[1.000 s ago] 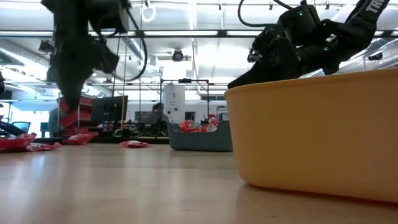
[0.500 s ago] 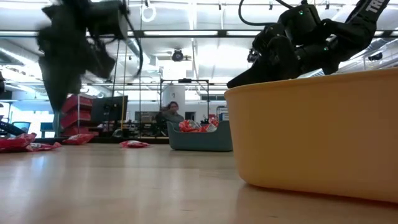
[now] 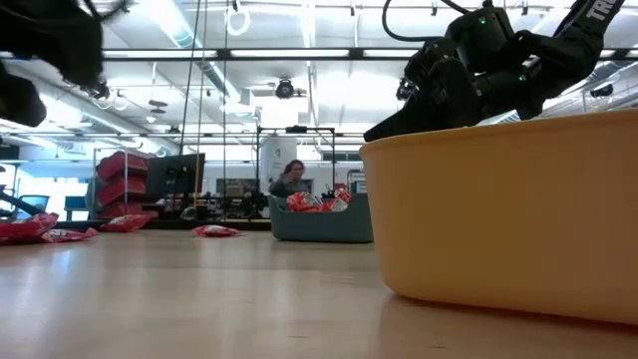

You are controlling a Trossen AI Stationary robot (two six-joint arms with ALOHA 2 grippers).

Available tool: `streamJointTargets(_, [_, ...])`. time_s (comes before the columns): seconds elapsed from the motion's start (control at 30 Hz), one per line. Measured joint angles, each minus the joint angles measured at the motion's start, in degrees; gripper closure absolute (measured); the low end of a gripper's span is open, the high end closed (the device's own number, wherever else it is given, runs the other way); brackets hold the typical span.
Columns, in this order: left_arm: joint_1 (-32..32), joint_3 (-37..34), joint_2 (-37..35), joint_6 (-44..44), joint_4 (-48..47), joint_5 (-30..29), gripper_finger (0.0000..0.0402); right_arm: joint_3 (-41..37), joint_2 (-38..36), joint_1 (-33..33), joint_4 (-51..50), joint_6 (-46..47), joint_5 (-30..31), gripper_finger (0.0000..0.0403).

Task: Sort candy
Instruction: Move the red chocolate to the

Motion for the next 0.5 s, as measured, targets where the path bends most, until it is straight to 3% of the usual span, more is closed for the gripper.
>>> streamJointTargets(0.3, [-6.88, 0.00, 11.77, -2.36, 16.40, 1.10, 0.0402, 0.00, 0.00, 0.00, -0.01, -0.22, 0.01, 0.0402])
streamJointTargets(0.5, [-10.79, 0.00, 18.90, -2.60, 18.16, 4.97, 0.0402, 0.02, 0.00, 0.00, -0.18, -0.25, 0.01, 0.0402])
